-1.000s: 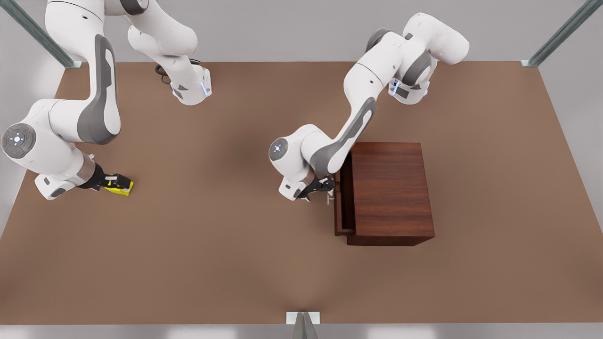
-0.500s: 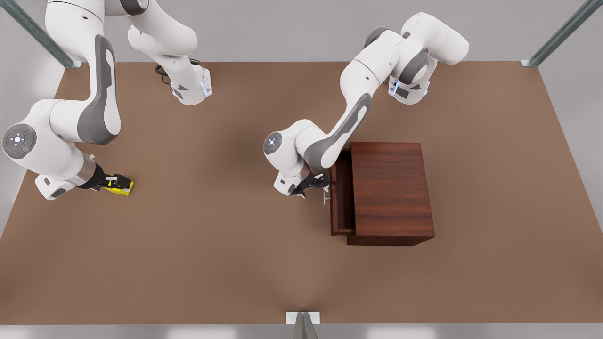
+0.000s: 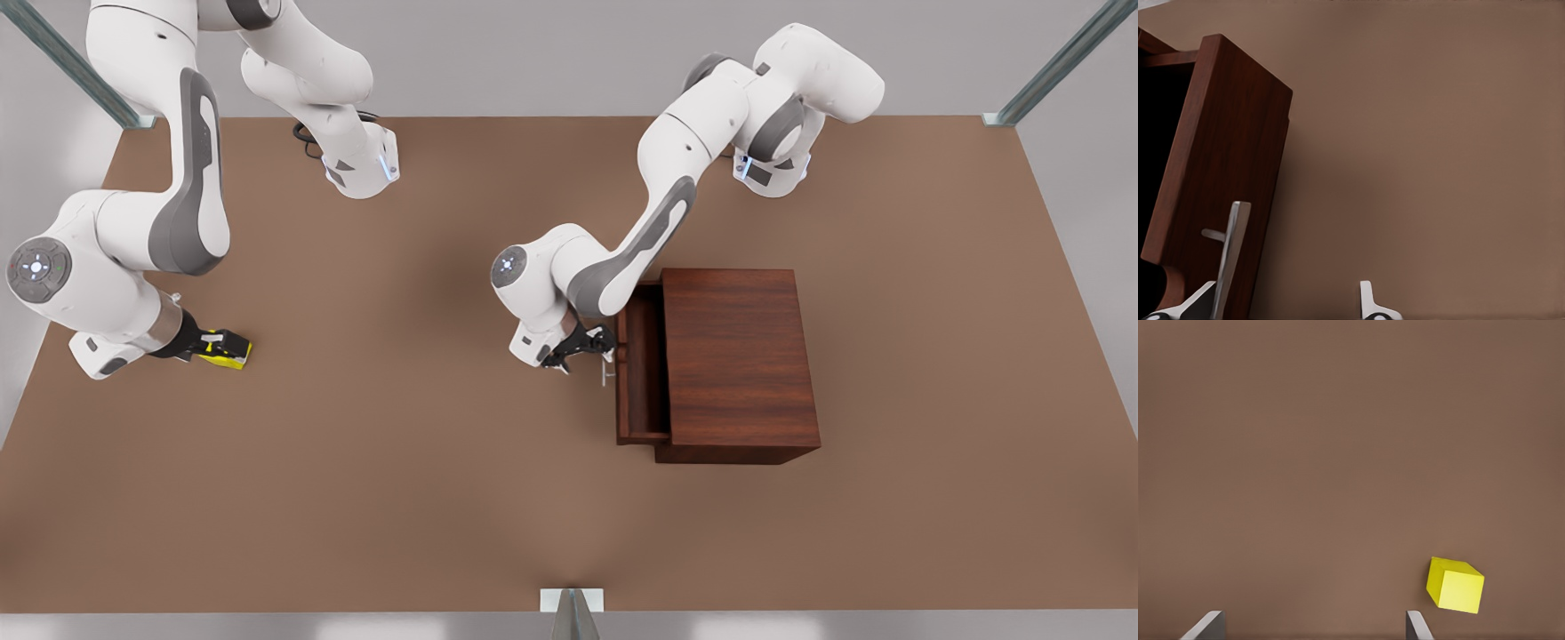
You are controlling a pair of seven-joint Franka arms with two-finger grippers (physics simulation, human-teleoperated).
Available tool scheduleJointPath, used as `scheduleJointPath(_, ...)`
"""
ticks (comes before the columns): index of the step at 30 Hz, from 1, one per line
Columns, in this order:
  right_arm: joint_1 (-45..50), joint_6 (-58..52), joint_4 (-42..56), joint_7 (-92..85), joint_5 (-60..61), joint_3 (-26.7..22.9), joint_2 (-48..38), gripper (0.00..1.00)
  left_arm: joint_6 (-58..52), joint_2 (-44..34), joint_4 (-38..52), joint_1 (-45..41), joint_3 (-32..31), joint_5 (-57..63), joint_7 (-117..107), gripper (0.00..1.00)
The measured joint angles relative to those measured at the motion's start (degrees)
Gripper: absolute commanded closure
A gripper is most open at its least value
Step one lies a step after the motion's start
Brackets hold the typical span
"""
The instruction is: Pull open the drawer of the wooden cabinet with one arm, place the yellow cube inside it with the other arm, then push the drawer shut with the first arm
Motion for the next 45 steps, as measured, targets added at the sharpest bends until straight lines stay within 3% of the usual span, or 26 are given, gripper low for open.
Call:
scheduleJointPath(15,0.04,0.0,0.0,0.04,0.0,0.07,0.13,0.0,0.35,-0.01,0.35,-1.83,0.05,0.0,-0.59,0.0)
scheduleJointPath(23,0.13,-0.04,-0.31,0.29,0.0,0.2,1.01,0.0,-5.93,-4.41,4.92,-2.73,-1.82,-1.42,-0.41,0.0)
scheduleJointPath(25,2.32,-0.24,-0.49,1.4,-0.99,0.22,4.13,0.0,-10.96,-13.0,4.22,1.76,-1.97,-5.31,0.93,0.0)
scheduleJointPath(26,2.92,0.21,-0.53,1.99,-1.27,0.11,6.26,0.0,-13.69,-20.28,0.57,8.79,-1.92,-9.03,2.57,0.0)
scheduleJointPath(28,1.43,1.68,-1.1,3.07,-1.13,-0.01,8.81,0.0,-14.13,-36.3,-19.66,26.74,-1.24,-17.34,7.68,0.0)
scheduleJointPath(30,-0.85,3.09,-5.49,3.98,-0.99,-0.07,6.07,0.0,-10.52,-48.01,-37.92,38.8,0.87,-23.73,13.33,0.0)
scheduleJointPath(33,-4.53,4.79,-12.78,5.26,0.36,-0.3,0.54,0.0,-9.98,-48.29,-34.13,46.8,2.03,-27.4,20.7,0.0)
scheduleJointPath(39,-9.93,9.78,-18.1,7.28,1.3,-0.48,0.54,0.0,-10.03,-47.43,-32.64,37.9,1.89,-28.64,32.11,0.0)
scheduleJointPath(45,-14.52,14.7,-17.8,8.14,0.76,-0.45,5.61,0.0,-9.26,-45.94,-31.69,40.64,2.04,-28.93,40.33,0.0)
